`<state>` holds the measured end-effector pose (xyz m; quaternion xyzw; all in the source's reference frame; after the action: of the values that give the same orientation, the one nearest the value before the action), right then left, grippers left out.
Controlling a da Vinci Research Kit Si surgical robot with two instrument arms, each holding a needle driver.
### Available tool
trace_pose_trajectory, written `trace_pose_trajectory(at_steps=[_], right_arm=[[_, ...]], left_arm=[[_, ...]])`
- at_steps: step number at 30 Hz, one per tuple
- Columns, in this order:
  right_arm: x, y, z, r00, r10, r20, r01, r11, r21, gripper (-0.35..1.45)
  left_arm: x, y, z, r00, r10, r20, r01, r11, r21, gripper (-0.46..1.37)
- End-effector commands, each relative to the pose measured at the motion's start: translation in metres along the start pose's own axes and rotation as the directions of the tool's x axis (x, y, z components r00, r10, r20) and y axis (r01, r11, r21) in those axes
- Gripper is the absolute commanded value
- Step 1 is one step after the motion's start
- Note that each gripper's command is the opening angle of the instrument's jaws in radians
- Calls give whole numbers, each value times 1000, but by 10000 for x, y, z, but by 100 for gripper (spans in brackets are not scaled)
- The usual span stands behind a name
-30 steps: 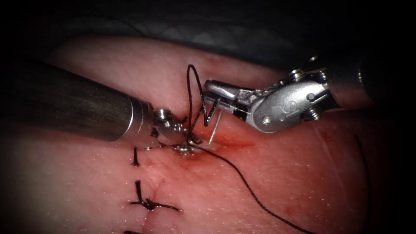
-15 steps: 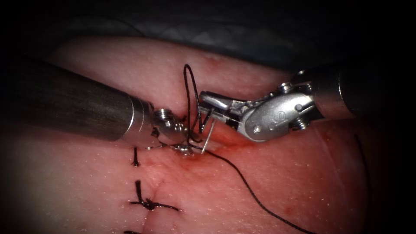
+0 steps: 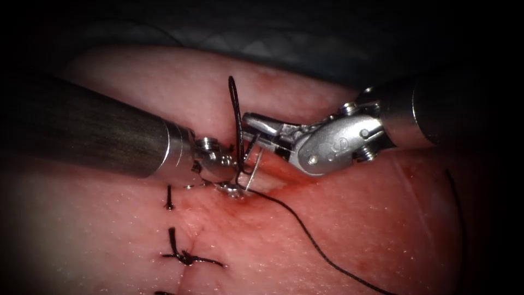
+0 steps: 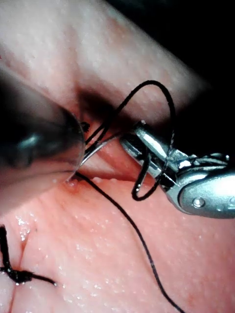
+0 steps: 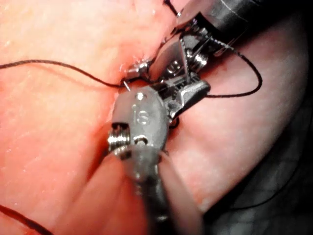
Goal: Wound Closure
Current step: Insert needle into flesh below wound
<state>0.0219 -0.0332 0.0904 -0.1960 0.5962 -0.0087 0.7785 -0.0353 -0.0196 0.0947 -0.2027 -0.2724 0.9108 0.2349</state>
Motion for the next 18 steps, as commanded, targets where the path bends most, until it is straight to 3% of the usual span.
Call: trace_pose_trajectory(at_steps=[1, 18], right_arm=[[0, -3, 0, 1000, -6, -1, 6, 1000, 3, -35], [-7, -30, -2, 999, -31, 8, 31, 998, 46, -35]], left_arm=[[0, 0, 0, 1000, 0, 0, 0, 1000, 8, 91], [2, -3, -5, 1000, -7, 1, 7, 1000, 17, 83]])
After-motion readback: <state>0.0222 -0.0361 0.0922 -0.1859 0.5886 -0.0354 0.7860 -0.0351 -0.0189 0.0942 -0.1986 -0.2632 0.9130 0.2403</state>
